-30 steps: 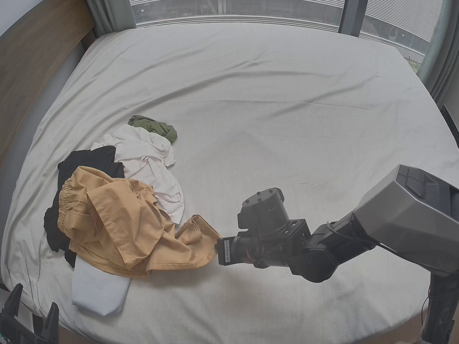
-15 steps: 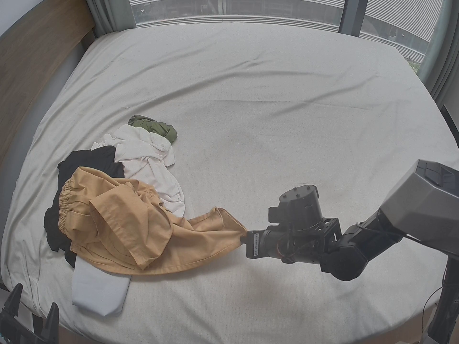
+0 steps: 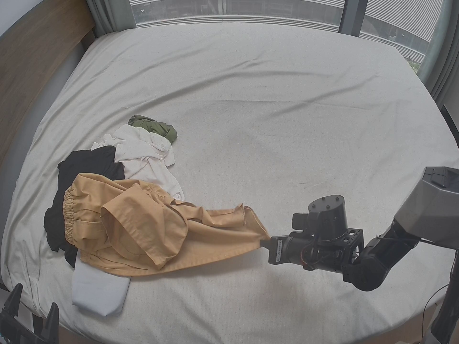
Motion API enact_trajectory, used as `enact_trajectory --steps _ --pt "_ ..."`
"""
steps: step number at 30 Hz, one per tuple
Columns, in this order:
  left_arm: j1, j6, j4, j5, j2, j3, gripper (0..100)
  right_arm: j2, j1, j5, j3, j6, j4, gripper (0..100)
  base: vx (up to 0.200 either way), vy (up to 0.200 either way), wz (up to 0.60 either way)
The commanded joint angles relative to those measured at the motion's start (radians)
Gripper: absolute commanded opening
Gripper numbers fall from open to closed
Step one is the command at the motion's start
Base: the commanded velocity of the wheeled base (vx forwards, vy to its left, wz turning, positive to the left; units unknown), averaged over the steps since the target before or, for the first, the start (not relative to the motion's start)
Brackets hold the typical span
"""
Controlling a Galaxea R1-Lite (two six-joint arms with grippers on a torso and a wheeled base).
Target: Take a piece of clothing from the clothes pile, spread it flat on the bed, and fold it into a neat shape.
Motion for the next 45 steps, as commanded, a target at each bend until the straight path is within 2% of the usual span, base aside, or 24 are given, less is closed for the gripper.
enact_trajectory --steps 1,9,18,25,35,45 --pt "0.000 0.000 -0.001 0.000 -0.016 0.018 100 -0.020 -0.024 0.003 0.074 0.001 -0.048 0 0.000 0.000 0.00" --pt "0.000 0.000 -0.001 0.000 -0.016 0.018 100 -0.021 -0.060 0.007 0.205 0.000 -0.211 0 0.000 0.000 0.00" --pt "0.000 0.000 -0.001 0.000 -0.016 0.018 100 -0.023 -0.077 0.007 0.311 0.000 -0.315 0 0.000 0.000 0.00" --pt "-0.001 0.002 -0.001 0.000 -0.016 0.018 100 -0.020 -0.080 0.009 0.482 0.000 -0.454 0 0.000 0.000 0.00" --pt "-0.001 0.000 -0.001 0.000 -0.016 0.018 100 -0.010 -0.077 0.009 0.626 -0.019 -0.533 0 0.000 0.000 0.00" --pt "-0.001 0.000 -0.001 0.000 -0.016 0.018 100 0.002 -0.100 0.006 0.690 -0.025 -0.565 0 0.000 0.000 0.00"
